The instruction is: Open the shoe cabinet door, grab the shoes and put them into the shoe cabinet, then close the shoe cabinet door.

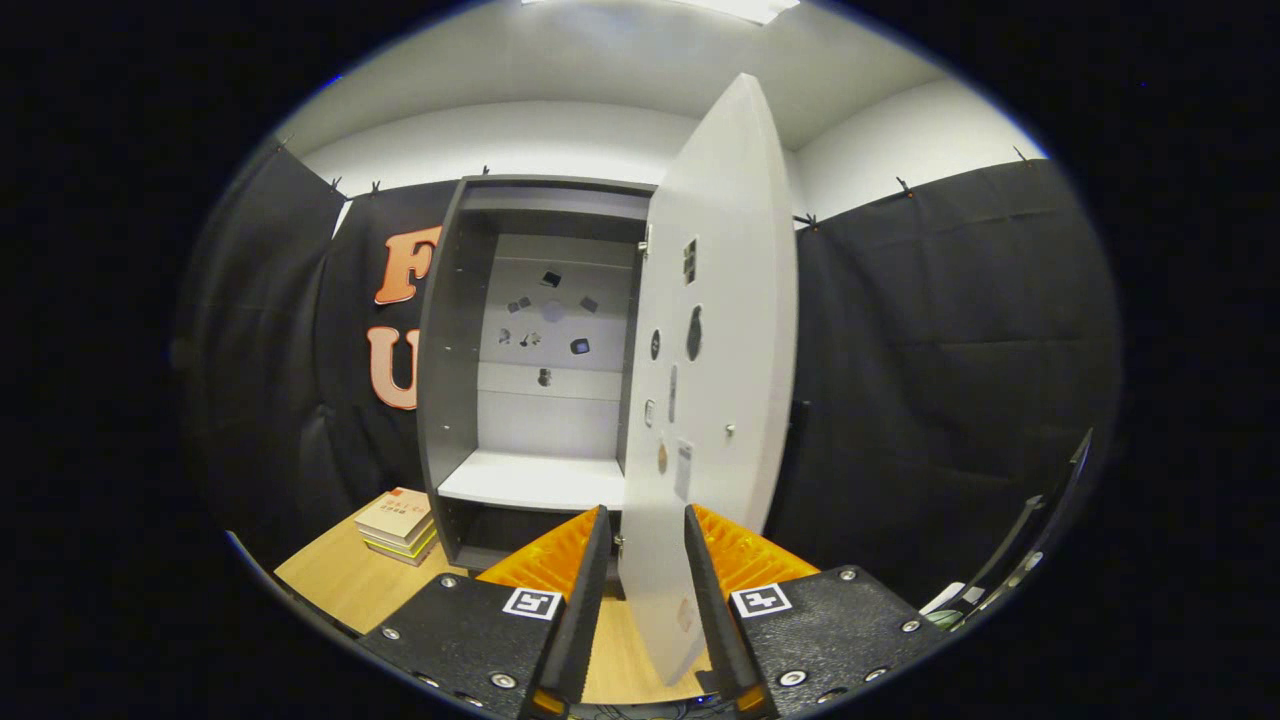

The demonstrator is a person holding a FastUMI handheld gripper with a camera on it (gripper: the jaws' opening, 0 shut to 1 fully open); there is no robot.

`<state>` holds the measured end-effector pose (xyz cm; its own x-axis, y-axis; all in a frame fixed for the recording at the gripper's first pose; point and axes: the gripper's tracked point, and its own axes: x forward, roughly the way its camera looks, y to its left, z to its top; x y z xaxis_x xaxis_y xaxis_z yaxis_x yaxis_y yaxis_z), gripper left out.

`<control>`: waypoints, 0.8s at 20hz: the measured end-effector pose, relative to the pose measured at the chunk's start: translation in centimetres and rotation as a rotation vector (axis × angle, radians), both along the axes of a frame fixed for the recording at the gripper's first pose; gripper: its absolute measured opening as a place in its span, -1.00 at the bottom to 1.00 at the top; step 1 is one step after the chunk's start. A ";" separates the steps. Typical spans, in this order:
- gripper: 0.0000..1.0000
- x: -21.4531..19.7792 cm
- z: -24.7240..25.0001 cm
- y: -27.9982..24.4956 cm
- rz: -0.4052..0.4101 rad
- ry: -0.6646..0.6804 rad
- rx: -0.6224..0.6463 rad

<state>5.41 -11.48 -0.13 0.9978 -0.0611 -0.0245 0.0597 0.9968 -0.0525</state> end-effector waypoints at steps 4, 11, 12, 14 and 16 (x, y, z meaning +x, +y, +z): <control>0.03 1.0 -2.7 3.5 0.053 0.041 0.012; 0.05 2.6 -14.9 10.3 0.164 0.264 0.094; 0.05 2.8 -17.1 10.9 0.169 0.307 0.093; 0.05 3.4 -20.9 12.0 0.181 0.379 0.083; 0.05 3.6 -23.8 12.8 0.192 0.433 0.078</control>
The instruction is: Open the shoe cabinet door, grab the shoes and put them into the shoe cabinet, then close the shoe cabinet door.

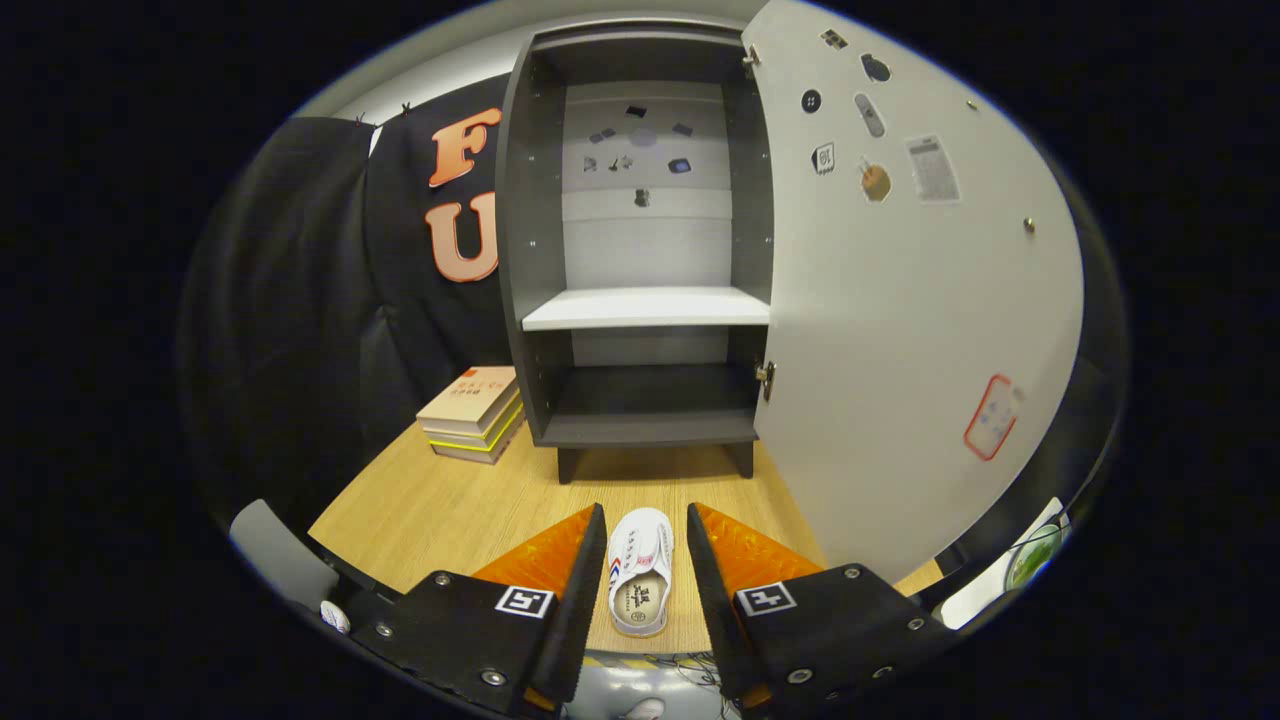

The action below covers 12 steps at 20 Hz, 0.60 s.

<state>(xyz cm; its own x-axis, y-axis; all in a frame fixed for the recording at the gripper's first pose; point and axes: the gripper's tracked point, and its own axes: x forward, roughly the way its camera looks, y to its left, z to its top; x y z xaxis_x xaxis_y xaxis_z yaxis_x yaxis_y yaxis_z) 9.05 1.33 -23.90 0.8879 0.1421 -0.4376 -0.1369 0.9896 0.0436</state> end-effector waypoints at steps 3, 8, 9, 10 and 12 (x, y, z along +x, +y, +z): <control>0.05 0.7 -3.4 1.3 0.018 0.063 0.006; 0.05 2.1 -9.5 3.1 0.055 0.164 -0.011; 0.05 2.3 -10.9 3.5 0.060 0.190 -0.014; 0.05 2.5 -12.2 3.9 0.068 0.217 -0.016; 0.05 3.0 -14.5 4.5 0.075 0.261 -0.009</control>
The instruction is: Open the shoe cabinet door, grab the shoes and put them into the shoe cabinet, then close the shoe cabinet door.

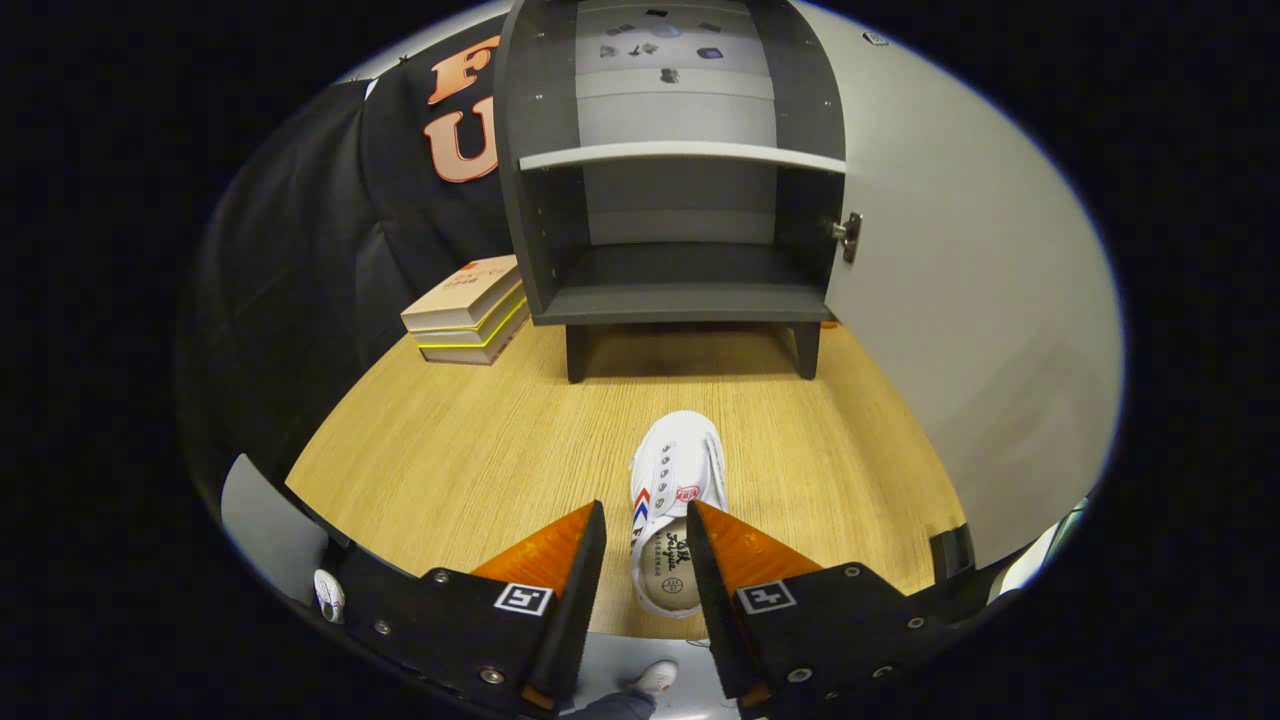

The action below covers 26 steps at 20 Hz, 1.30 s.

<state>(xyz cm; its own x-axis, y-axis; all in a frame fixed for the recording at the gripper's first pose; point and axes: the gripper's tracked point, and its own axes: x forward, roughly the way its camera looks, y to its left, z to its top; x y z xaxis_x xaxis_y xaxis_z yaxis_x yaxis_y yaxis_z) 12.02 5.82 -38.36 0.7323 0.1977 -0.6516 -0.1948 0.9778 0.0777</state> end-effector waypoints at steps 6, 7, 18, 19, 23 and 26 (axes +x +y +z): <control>0.06 0.6 -5.6 0.8 -0.017 0.127 0.032; 0.05 0.8 -6.3 0.8 -0.022 0.140 0.035; -0.80 2.8 -9.8 2.0 -0.036 0.217 0.082; -0.91 2.8 -9.6 1.8 -0.029 0.209 0.069; -1.00 3.2 -8.7 1.6 -0.036 0.173 0.030; -1.00 3.8 -5.8 1.6 -0.055 0.108 0.056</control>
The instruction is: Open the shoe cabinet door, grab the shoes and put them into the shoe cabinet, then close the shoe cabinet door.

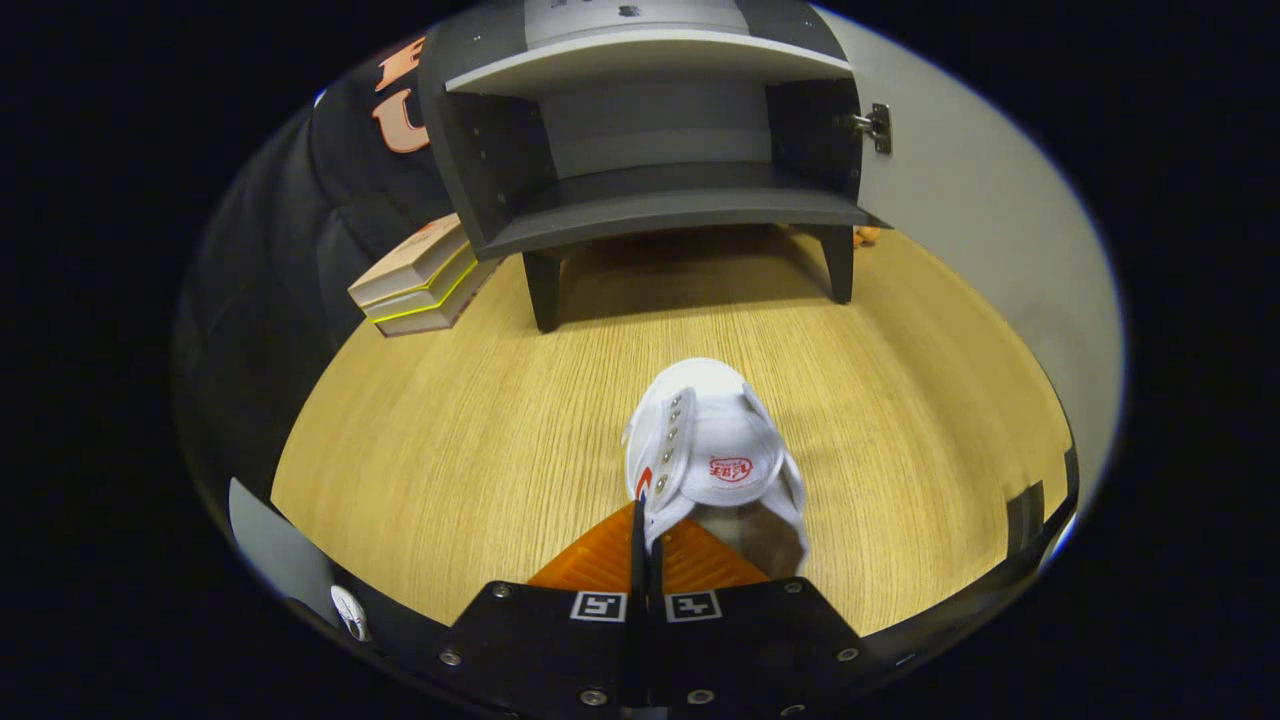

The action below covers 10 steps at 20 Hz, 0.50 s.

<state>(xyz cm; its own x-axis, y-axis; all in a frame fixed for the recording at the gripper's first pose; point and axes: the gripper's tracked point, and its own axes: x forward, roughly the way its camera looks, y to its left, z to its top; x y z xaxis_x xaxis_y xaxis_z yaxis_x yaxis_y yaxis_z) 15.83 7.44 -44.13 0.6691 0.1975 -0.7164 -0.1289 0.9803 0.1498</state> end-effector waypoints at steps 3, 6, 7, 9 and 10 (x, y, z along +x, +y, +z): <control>-1.00 0.0 3.8 0.2 0.019 -0.048 0.009; -1.00 -0.4 9.1 -0.1 0.036 -0.124 0.001; -1.00 -0.4 11.1 -0.1 0.038 -0.151 0.005; -1.00 0.2 15.0 0.2 0.042 -0.206 0.017; -1.00 0.8 17.3 0.3 0.042 -0.238 0.021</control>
<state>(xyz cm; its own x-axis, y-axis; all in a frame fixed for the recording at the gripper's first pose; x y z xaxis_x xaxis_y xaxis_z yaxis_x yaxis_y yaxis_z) 16.61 7.71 -26.87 0.8095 0.2423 -0.5348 -0.2039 0.9702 0.1309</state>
